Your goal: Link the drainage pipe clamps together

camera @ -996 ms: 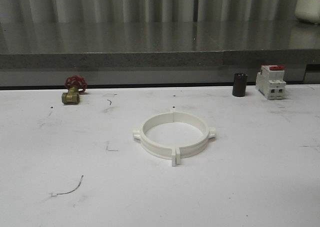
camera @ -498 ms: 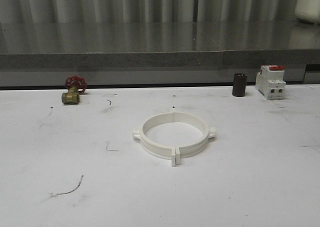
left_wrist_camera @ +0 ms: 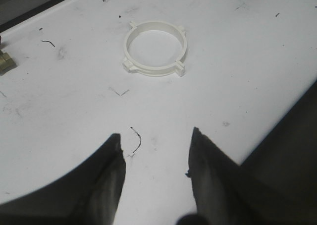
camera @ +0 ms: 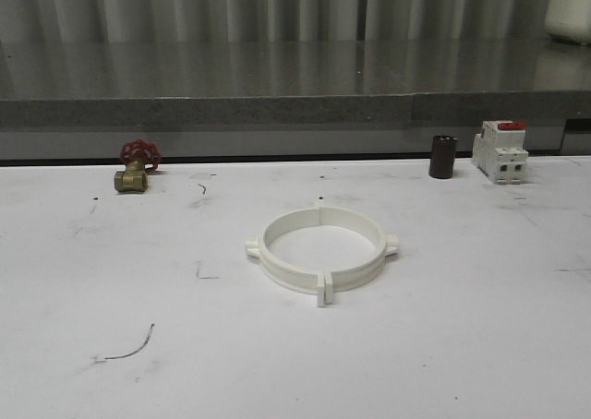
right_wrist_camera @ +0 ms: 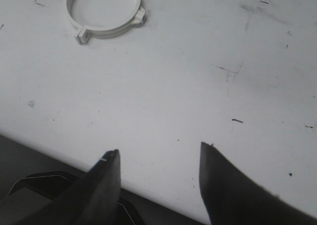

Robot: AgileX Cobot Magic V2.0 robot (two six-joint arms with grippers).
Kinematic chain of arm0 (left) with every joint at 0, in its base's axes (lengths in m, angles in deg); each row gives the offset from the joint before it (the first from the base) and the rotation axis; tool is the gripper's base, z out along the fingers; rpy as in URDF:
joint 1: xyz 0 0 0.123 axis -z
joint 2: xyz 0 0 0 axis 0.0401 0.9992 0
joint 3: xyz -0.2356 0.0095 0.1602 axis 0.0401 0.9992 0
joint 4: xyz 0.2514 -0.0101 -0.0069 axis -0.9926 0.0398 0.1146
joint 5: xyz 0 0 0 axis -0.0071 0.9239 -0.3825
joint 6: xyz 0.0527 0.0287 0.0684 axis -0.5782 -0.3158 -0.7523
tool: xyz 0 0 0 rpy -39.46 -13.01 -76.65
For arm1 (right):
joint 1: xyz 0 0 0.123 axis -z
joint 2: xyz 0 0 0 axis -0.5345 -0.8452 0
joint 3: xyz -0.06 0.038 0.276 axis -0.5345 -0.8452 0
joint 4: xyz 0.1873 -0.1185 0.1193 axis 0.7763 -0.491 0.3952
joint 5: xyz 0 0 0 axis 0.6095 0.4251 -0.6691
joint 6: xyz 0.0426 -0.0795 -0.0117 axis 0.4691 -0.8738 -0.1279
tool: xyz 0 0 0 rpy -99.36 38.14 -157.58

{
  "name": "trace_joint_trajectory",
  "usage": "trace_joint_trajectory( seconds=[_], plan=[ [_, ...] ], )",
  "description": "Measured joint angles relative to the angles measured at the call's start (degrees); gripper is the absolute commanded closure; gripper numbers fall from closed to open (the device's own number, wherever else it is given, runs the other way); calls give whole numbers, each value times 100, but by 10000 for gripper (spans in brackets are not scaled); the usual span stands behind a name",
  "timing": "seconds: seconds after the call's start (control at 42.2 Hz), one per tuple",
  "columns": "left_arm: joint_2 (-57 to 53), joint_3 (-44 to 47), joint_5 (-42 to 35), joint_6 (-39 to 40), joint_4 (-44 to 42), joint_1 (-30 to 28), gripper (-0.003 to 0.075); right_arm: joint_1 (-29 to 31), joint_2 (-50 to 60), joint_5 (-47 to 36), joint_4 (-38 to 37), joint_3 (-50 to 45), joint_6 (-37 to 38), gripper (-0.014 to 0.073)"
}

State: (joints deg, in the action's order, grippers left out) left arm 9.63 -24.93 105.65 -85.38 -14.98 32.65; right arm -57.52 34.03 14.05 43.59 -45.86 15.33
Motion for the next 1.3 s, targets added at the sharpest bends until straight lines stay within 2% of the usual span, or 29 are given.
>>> trace_joint_trajectory(
  seconds=[0.071, 0.119, 0.308, 0.901, 0.948, 0.996, 1.114, 1.304],
  plan=[
    [0, 0, 0, 0, 0, 0, 419, 0, 0, 0, 0, 0, 0, 214],
    [0, 0, 0, 0, 0, 0, 419, 0, 0, 0, 0, 0, 0, 260],
    [0, 0, 0, 0, 0, 0, 419, 0, 0, 0, 0, -4, 0, 656],
    [0, 0, -60, 0, 0, 0, 421, 0, 0, -7, 0, -4, 0, 661],
    [0, 0, -64, 0, 0, 0, 440, 0, 0, -7, 0, -4, 0, 661],
    [0, 0, -74, 0, -16, 0, 507, 0, 0, -7, 0, -4, 0, 661],
    [0, 0, -137, 0, -186, 0, 744, 0, 0, -7, 0, -4, 0, 661],
    [0, 0, -176, 0, -235, 0, 741, 0, 0, -7, 0, -4, 0, 661]
  ],
)
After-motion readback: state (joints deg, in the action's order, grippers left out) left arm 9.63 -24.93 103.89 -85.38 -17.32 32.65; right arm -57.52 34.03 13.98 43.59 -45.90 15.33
